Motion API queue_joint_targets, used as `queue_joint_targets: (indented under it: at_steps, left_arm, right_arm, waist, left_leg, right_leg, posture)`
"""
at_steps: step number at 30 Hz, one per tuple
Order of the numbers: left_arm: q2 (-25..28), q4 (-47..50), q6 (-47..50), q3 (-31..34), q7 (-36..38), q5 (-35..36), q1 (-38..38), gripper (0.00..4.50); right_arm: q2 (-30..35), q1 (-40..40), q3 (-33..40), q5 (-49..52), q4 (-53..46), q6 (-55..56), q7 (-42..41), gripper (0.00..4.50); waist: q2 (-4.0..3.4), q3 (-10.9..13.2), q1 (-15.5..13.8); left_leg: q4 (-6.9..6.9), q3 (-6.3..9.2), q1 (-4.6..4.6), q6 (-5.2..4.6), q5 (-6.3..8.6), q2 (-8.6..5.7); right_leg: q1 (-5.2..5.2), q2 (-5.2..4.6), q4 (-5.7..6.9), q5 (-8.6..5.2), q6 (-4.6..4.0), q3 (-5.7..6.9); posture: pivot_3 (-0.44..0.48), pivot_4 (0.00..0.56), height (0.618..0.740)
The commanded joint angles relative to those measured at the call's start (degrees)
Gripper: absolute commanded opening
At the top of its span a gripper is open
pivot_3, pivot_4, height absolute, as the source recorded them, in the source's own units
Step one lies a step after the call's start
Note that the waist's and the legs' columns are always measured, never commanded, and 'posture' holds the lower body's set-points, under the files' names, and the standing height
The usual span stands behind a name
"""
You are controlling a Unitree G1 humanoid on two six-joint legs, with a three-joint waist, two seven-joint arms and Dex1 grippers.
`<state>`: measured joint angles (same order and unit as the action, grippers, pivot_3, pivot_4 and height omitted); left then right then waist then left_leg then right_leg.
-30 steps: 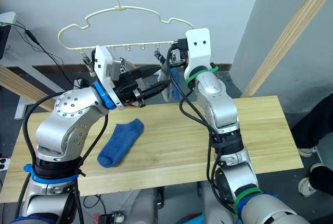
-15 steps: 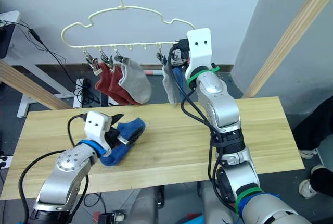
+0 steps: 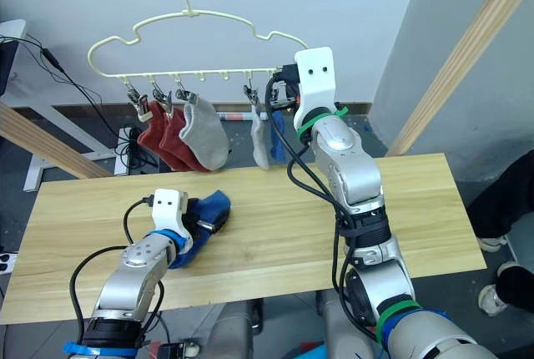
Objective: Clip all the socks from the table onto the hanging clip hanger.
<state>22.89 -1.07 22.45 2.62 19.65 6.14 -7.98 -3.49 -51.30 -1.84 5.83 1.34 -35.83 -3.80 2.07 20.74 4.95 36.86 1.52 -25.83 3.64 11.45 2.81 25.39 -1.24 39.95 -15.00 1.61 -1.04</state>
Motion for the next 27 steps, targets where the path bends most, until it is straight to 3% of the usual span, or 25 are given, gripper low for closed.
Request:
queue_joint_targets:
  at_steps: [1,10,14,20,27]
  left_arm:
    - [0.8,-0.5,2.2,-1.5,0.5,-1.7,1.6,3.83]
    - [1.5,1.8,3.0,-2.1,1.3,-2.3,3.7,1.11]
    - [-0.8,6.4,1.5,-4.4,2.2,-1.7,3.3,0.01]
    - [-8.9,13.7,-0.8,-10.6,2.2,-0.8,-2.4,0.01]
    - [-18.5,7.2,-12.1,-15.6,-2.5,-5.8,-13.8,0.01]
  right_arm:
    - [-0.6,-0.6,-0.5,0.7,-2.9,0.0,-0.3,0.00]
    - [-0.8,-0.7,-0.2,0.7,-2.8,0.0,-0.2,0.00]
    - [-0.8,-0.7,-0.1,0.7,-2.6,0.2,-0.2,0.00]
    - [-0.8,-1.0,-0.1,0.6,-2.4,0.3,0.0,0.00]
    - [-0.7,-1.1,-0.2,0.6,-2.6,0.2,-0.1,0.00]
  waist:
    - [0.00,0.0,0.0]
    - [-0.01,0.0,0.0]
    - [-0.01,0.0,0.0]
    - [0.01,0.0,-0.4]
    - [0.01,0.0,0.2]
  left_leg:
    - [0.01,0.00,0.00,0.00,0.00,0.00]
    - [0.02,-0.03,0.07,0.00,0.00,0.01]
    - [0.02,-0.04,0.06,0.00,0.00,0.00]
    - [0.06,-0.02,-0.06,0.00,0.00,-0.07]
    - [0.05,-0.04,-0.03,0.00,0.00,-0.05]
  right_leg:
    - [0.00,0.00,0.01,0.00,0.00,-0.01]
    - [-0.02,0.00,0.02,0.02,-0.02,-0.04]
    - [-0.02,-0.01,0.01,0.02,-0.02,-0.06]
    - [-0.02,-0.05,-0.05,0.03,0.01,-0.02]
    - [-0.04,0.00,-0.04,0.05,0.03,-0.06]
  posture:
    - [-0.170,0.350,0.733]
    - [-0.168,0.353,0.733]
    - [-0.170,0.351,0.733]
    - [-0.170,0.351,0.733]
    - [-0.191,0.343,0.733]
